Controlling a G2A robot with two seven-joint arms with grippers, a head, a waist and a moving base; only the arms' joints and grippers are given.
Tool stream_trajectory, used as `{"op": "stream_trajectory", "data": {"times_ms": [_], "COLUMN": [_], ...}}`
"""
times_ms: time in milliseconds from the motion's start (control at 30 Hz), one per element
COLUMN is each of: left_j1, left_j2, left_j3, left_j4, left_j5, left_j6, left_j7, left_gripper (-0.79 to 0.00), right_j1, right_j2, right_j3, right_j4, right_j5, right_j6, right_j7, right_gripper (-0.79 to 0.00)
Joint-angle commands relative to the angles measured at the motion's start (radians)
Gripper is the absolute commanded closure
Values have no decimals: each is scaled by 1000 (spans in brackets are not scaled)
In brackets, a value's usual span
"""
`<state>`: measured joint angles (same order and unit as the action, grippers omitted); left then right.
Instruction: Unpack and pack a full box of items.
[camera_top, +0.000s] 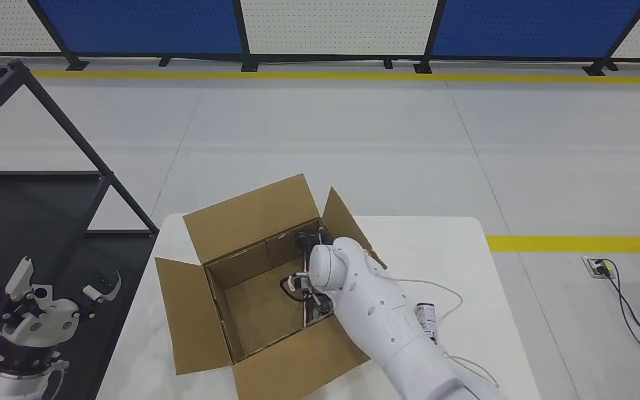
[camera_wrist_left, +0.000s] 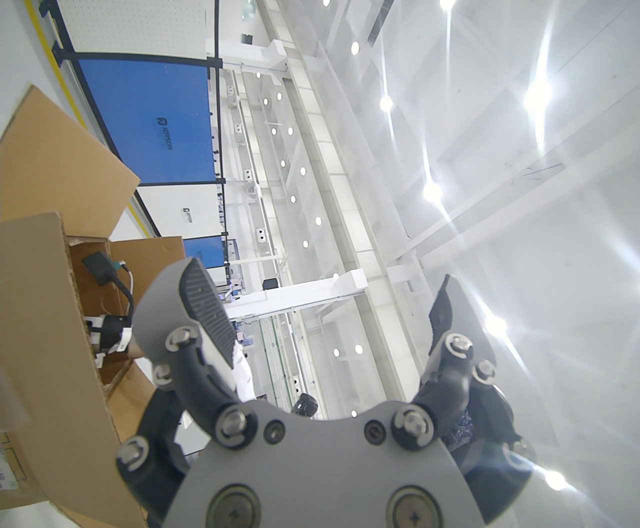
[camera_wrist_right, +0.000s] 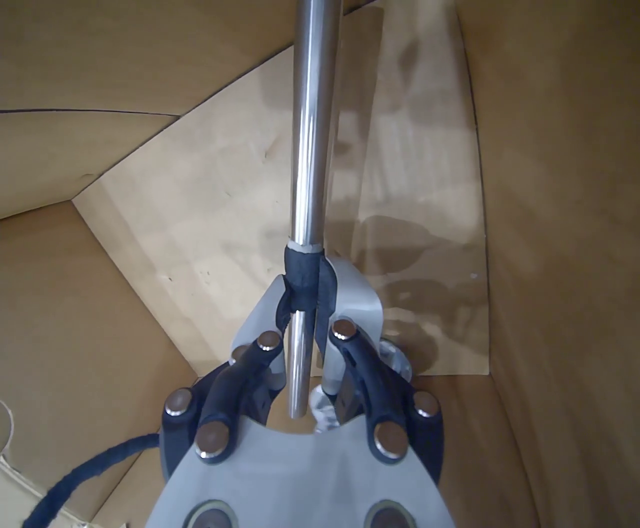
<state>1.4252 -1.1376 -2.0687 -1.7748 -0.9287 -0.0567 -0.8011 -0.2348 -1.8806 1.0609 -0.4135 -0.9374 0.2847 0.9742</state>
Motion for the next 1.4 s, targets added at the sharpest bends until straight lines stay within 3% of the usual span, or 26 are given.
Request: {"op": "stream_trajectory", "data": {"times_ms": [0, 300, 633, 833, 1167, 1367], "left_j1": [0, 0, 0, 0, 0, 0], "left_j2": [0, 0, 0, 0, 0, 0], "left_j3": [0, 0, 0, 0, 0, 0], "left_j4": [0, 0, 0, 0, 0, 0], "left_j5": [0, 0, 0, 0, 0, 0], "left_j6": [0, 0, 0, 0, 0, 0], "left_j7": [0, 0, 0, 0, 0, 0], "left_gripper": [-785, -785, -785, -785, -785, -785], "right_j1": [-19, -140, -396, -532, -614, -593], "right_j2": [11, 63, 131, 153, 168, 177], "right_j3": [9, 49, 130, 171, 234, 269], "right_j4": [-39, -289, -785, -1046, -1184, -1142], "right_j5": [-6, -70, -195, -206, -61, -36], "right_j6": [-7, -4, -18, -41, -102, -110], "right_j7": [15, 101, 249, 262, 169, 200], "right_gripper": [0, 0, 0, 0, 0, 0]}}
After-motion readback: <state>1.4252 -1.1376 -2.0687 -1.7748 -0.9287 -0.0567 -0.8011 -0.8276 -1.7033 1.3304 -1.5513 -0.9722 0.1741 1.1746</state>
